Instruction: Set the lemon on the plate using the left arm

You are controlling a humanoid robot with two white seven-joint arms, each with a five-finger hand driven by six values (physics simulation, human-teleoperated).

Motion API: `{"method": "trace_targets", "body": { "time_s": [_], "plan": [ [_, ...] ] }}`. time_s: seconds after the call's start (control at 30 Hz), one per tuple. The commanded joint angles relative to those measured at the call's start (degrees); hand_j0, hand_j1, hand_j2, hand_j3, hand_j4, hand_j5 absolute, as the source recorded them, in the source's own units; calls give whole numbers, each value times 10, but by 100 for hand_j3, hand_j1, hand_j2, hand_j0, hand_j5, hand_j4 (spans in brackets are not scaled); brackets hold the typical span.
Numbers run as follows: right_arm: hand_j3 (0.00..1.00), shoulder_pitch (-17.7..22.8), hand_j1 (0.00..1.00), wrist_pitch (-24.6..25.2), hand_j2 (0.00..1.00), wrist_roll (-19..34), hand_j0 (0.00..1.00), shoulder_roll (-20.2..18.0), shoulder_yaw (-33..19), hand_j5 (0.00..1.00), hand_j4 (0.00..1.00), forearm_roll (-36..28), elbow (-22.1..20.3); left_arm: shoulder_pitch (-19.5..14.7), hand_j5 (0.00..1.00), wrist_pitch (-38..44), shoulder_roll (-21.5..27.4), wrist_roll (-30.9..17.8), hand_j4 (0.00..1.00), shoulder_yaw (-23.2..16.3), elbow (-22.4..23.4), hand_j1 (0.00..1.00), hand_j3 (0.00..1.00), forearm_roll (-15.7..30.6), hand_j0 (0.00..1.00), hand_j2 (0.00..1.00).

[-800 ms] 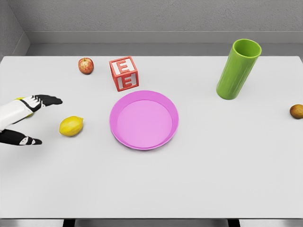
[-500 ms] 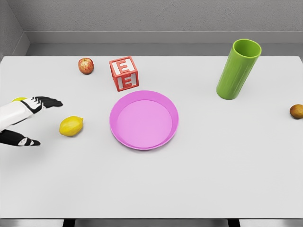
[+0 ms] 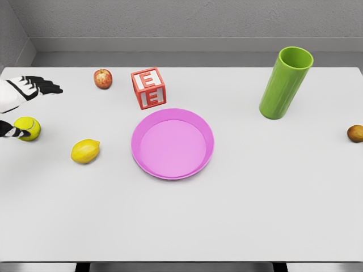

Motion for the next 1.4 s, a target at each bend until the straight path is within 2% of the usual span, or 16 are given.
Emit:
{"method": "trace_targets", "body": {
  "time_s": [0.0, 0.07, 0.23, 0.47, 0.7, 1.17, 1.37],
  "plan": [
    [100, 0, 100, 0, 100, 0, 100, 0, 0, 100, 100, 0, 0, -4, 100, 0, -56, -9, 100, -49, 0, 100, 100, -54, 100, 100],
    [100, 0, 100, 0, 100, 0, 100, 0, 0, 100, 100, 0, 0, -14, 100, 0, -85, -42, 100, -56, 0, 100, 100, -56, 100, 100],
    [100, 0, 100, 0, 100, 0, 100, 0, 0, 100, 100, 0, 0, -14, 100, 0, -89, -44, 100, -58, -1, 100, 100, -63, 100, 100],
    [100, 0, 100, 0, 100, 0, 100, 0, 0, 100, 100, 0, 0, -11, 100, 0, -114, -44, 100, -59, -1, 100, 100, -135, 100, 100],
    [100, 0, 100, -1, 100, 0, 100, 0, 0, 100, 100, 0, 0, -12, 100, 0, -130, -44, 100, -67, -1, 100, 100, -156, 100, 100],
    [100, 0, 100, 0, 100, 0, 100, 0, 0, 100, 100, 0, 0, -6, 100, 0, -130, -44, 100, -79, 3, 100, 100, -184, 100, 100],
    [100, 0, 100, -1, 100, 0, 100, 0, 0, 100, 100, 0, 0, -9, 100, 0, -149, -44, 100, -79, 8, 100, 100, -214, 100, 100]
  ]
}}
